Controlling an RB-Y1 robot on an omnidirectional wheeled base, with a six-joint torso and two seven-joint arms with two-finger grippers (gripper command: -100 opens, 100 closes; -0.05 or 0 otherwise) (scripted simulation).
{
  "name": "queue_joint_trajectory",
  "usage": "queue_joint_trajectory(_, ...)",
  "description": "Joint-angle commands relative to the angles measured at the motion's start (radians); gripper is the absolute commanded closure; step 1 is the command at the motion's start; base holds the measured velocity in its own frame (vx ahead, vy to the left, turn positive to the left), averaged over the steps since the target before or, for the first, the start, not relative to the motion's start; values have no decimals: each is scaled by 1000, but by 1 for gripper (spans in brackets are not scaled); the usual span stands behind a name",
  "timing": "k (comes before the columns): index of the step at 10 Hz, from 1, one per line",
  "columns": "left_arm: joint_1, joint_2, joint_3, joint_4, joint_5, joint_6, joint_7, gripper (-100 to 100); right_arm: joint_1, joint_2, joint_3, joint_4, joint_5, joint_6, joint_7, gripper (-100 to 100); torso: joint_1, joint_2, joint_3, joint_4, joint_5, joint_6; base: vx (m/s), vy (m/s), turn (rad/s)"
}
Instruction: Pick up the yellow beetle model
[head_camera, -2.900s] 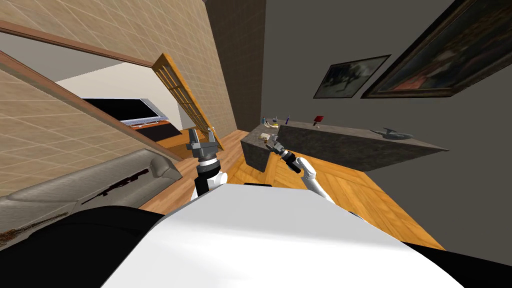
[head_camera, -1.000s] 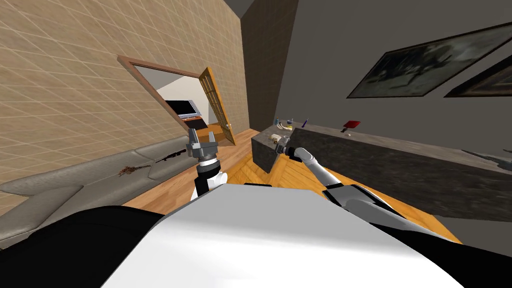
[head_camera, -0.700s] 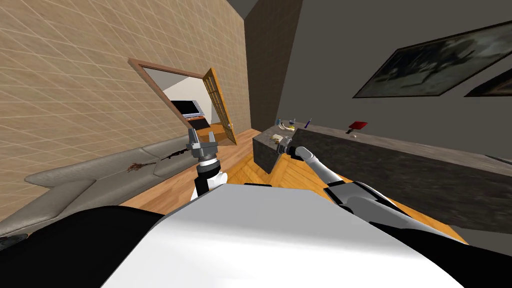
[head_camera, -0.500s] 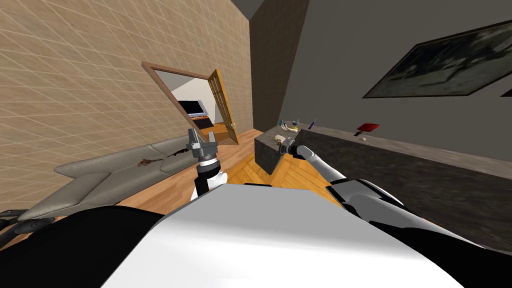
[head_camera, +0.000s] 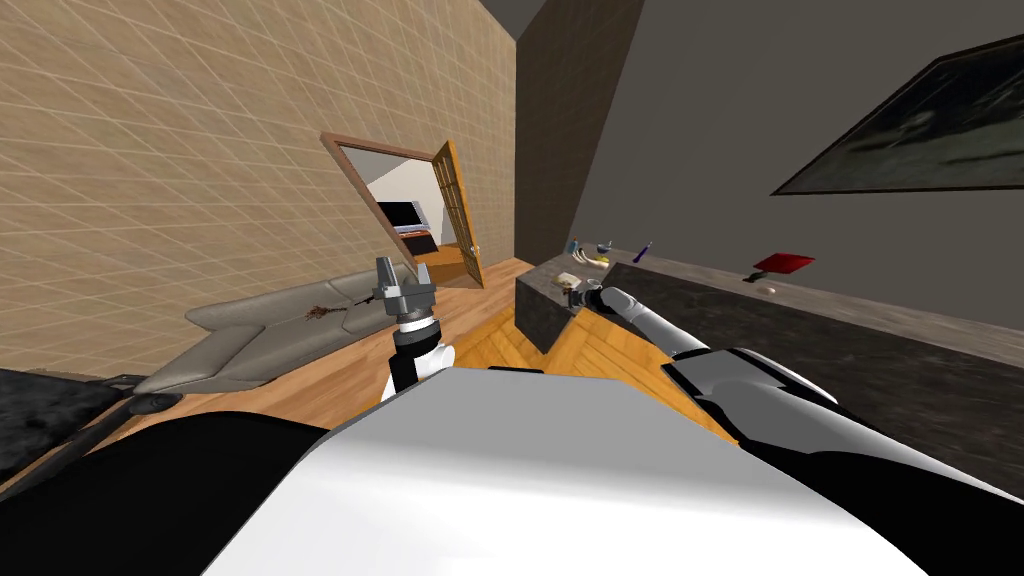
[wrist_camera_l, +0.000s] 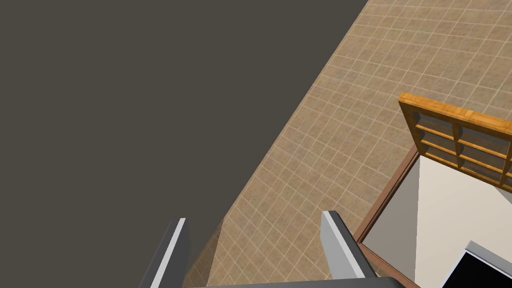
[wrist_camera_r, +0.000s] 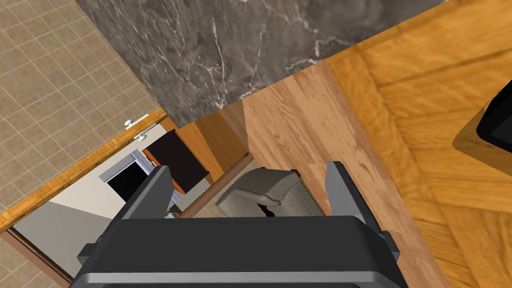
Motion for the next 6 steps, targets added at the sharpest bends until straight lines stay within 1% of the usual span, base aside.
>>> queue_joint_trajectory(1,0,0,0,0,0,0,0,0,-10,-11,13,18,30,-5,6,-100,0,0,0,0,0,0,44,-2,88)
queue_joint_trajectory(2,0,0,0,0,0,0,0,0,-31,-40,33,56,68,-21,23,-100,0,0,0,0,0,1,53,9,140)
queue_joint_trajectory(3,0,0,0,0,0,0,0,0,-50,-67,52,91,99,-37,39,-100,1,-1,0,0,0,0,71,11,249)
queue_joint_trajectory(4,0,0,0,0,0,0,0,0,-50,-67,52,91,103,-37,39,-100,1,-1,-1,0,0,0,63,1,94)
queue_joint_trajectory(5,0,0,0,0,0,0,0,0,-66,-91,71,124,135,-51,55,-100,0,-1,-1,0,0,1,65,7,141)
queue_joint_trajectory(6,0,0,0,0,0,0,0,0,-80,-114,89,154,162,-66,70,-100,1,-1,-1,0,0,0,90,1,250)
